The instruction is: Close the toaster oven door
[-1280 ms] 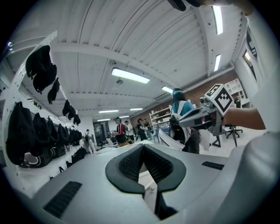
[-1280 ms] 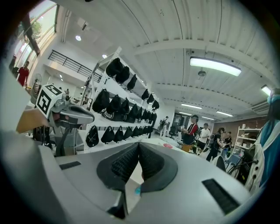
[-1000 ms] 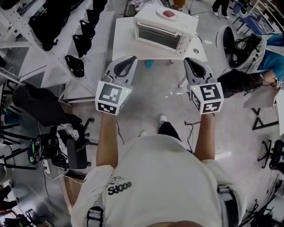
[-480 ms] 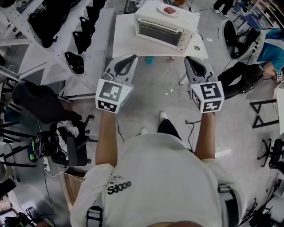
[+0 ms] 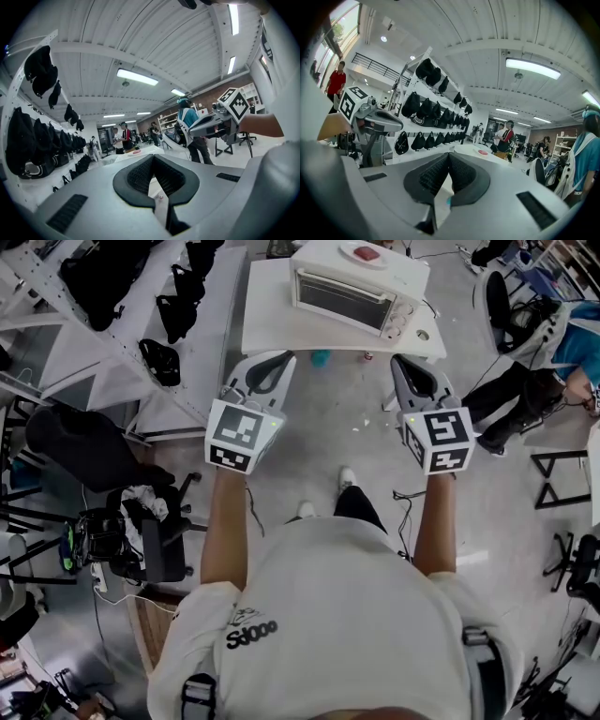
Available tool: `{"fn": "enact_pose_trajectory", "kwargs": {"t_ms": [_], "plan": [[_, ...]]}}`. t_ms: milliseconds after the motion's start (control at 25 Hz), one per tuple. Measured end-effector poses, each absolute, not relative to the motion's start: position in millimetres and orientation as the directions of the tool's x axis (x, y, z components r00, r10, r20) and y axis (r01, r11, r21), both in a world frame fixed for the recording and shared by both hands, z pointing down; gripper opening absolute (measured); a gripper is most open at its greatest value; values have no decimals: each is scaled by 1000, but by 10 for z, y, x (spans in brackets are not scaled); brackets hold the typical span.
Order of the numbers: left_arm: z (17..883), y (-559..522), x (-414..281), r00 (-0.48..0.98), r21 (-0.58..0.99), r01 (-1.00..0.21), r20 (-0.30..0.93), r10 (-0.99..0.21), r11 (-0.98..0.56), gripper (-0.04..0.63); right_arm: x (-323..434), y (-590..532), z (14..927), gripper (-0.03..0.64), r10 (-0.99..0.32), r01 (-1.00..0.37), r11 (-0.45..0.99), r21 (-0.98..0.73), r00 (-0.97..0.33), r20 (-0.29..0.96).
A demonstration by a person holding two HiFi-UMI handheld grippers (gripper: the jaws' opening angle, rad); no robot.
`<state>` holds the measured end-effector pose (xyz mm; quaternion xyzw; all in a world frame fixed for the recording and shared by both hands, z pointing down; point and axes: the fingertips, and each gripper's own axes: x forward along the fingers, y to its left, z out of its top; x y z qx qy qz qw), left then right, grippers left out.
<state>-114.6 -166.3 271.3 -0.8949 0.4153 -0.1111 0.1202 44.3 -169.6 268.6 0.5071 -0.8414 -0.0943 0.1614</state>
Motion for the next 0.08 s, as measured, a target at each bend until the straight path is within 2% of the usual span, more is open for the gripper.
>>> {"fn": "enact_pose_trajectory", "kwargs": {"t_ms": [80], "plan": [[2729, -1686, -1153, 629, -308, -717, 102, -771, -626, 18, 431, -1722, 2699, 9, -883, -822, 469, 323, -435, 176]]}}
